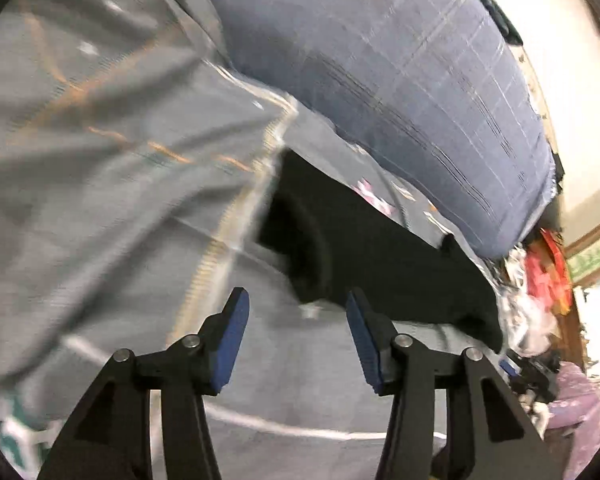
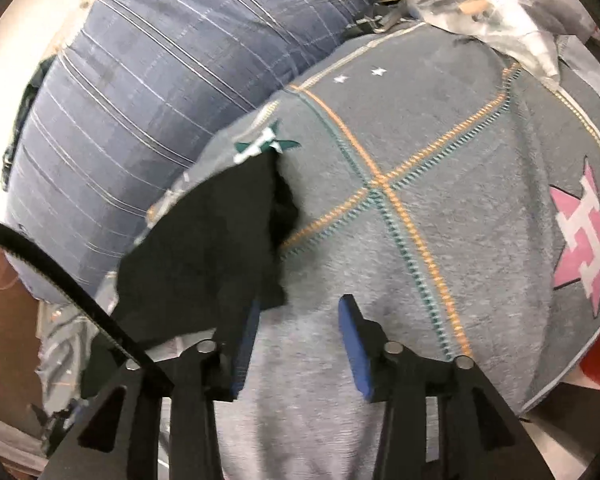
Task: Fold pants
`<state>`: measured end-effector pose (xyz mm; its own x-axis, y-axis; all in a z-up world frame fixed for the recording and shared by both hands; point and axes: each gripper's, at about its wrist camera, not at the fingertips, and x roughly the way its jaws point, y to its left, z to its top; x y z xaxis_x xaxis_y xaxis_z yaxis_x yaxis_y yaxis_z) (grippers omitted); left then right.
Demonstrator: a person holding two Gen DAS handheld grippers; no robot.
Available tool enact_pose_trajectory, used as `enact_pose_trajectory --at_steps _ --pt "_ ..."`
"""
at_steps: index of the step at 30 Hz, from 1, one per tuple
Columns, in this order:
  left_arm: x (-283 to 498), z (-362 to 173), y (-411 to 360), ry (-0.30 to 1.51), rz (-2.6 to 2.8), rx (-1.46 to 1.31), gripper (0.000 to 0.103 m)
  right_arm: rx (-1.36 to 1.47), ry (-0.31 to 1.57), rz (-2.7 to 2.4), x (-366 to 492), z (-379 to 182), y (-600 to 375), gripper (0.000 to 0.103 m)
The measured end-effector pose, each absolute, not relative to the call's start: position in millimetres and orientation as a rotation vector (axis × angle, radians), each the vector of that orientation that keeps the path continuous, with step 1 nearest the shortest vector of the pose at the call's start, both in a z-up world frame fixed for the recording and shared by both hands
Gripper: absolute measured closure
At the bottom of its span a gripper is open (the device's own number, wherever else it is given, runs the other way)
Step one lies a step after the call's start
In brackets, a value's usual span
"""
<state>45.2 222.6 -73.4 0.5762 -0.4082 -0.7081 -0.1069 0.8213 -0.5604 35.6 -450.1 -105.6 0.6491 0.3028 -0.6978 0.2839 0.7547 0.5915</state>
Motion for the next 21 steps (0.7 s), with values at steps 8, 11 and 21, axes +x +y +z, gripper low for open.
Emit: enact_pose_trajectory --at_steps 8,11,21 --pt "93.5 -94.0 165.7 1.123 -0.190 -0.452 0.091 0.739 0.873 -0.007 60.0 -95.6 -441.7 0.045" --pt "90.7 -89.6 160.5 1.111 -0.171 -0.412 0.092 0.689 0.903 -0.025 71.8 -97.6 -436.9 0.040" --pt "135.3 -26.8 160.7 0.999 -0.173 -0.365 0.093 0.440 0.905 0.059 115.6 -34.5 -400.1 0.098"
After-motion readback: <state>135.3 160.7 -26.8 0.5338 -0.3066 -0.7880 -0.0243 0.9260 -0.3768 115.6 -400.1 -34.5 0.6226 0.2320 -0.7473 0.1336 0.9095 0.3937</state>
